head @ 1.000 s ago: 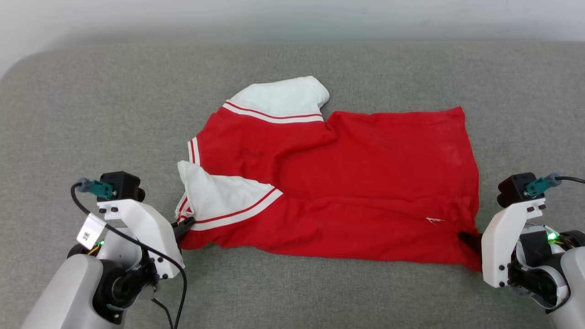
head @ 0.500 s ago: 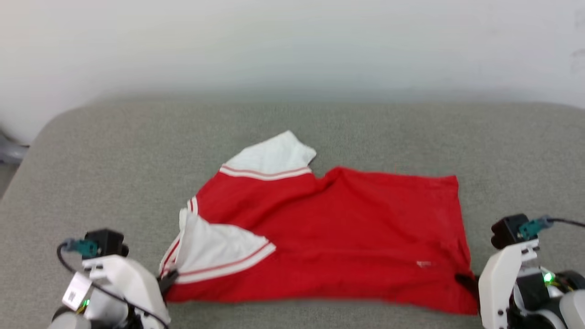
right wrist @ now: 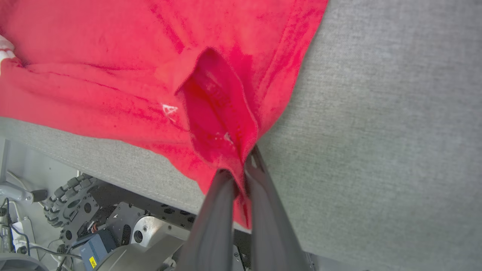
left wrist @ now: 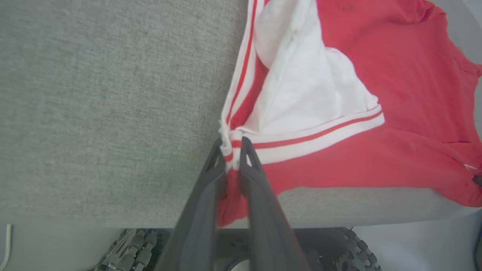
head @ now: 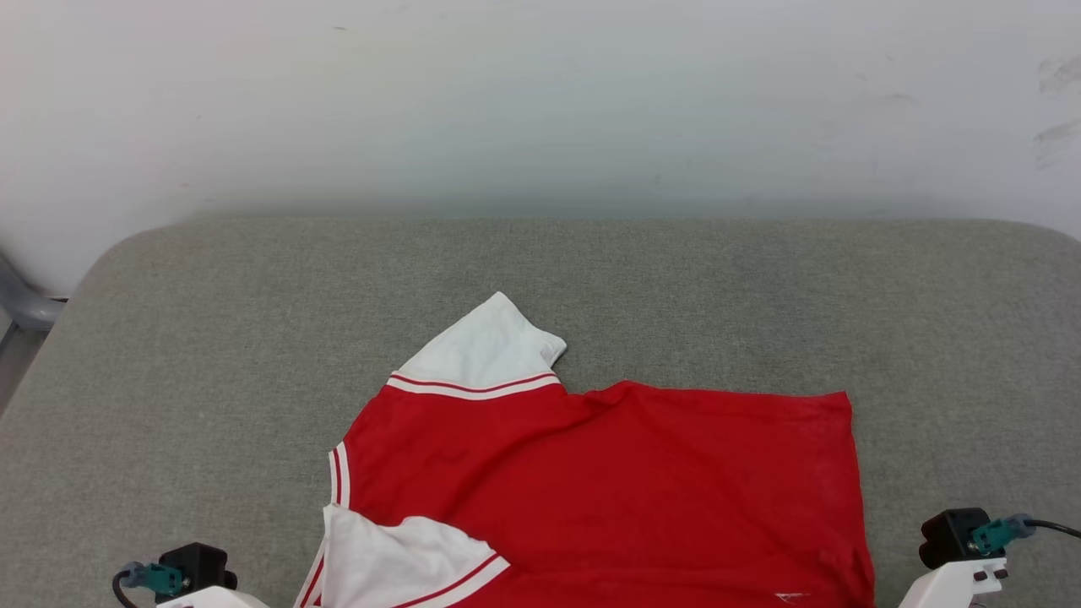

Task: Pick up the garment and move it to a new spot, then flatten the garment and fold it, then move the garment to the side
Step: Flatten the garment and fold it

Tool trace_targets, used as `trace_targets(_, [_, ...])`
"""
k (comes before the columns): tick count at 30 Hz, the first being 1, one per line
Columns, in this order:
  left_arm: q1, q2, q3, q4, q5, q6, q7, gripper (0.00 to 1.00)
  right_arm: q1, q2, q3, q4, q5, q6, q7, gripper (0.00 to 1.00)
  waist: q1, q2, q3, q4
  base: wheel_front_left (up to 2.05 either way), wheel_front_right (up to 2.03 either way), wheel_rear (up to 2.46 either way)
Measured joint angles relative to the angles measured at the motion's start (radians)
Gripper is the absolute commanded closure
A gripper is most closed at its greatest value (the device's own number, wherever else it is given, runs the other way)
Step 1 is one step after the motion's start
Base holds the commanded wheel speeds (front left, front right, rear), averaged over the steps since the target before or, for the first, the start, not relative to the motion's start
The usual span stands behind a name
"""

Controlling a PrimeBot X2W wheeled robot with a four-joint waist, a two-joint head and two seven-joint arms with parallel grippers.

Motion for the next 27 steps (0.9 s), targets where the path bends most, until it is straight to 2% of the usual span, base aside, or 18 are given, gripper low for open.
trace_targets(1, [-0.005,-0.009,-0.004,0.019,0.005,-0.003,-0.011,1.0,0.004,0.008,-0.003,0.005,-0.001,0.0,-0.021,0.0,0.0,0.0,0.001,0.001,0.0,0.0,0.0])
trace_targets(2, [-0.01,-0.019,-0.009,0.036,0.006,-0.01,-0.021,0.34,0.007,0.009,-0.001,0.008,-0.012,0.0,-0.052,0.0,0.0001,0.0,0.002,0.001,0.0,0.0,0.0])
trace_targets(3, [-0.016,-0.026,-0.009,0.051,0.008,-0.013,-0.035,0.0,0.007,0.01,0.005,0.012,-0.022,0.0,-0.073,0.0,0.0,0.0,0.002,0.001,0.0,0.0,0.0])
trace_targets(8, [-0.045,-0.042,-0.01,0.098,0.038,-0.034,-0.11,0.0,0.012,0.028,0.004,0.001,-0.045,0.0,-0.267,0.0,0.0001,0.0,0.002,-0.001,0.0,0.0,0.0])
trace_targets(18, [-0.112,-0.055,0.016,0.095,0.161,-0.05,-0.379,0.0,0.014,0.103,-0.082,-0.039,-0.188,0.0,-0.599,0.0,0.0001,0.0,-0.015,-0.01,0.0,0.0,0.0])
trace_targets(27, [-0.207,-0.086,0.003,0.075,0.274,-0.051,-0.579,0.0,-0.027,0.168,-0.128,-0.138,-0.309,0.0,-0.718,0.0,0.0001,0.0,0.019,-0.036,0.0,0.0,0.0])
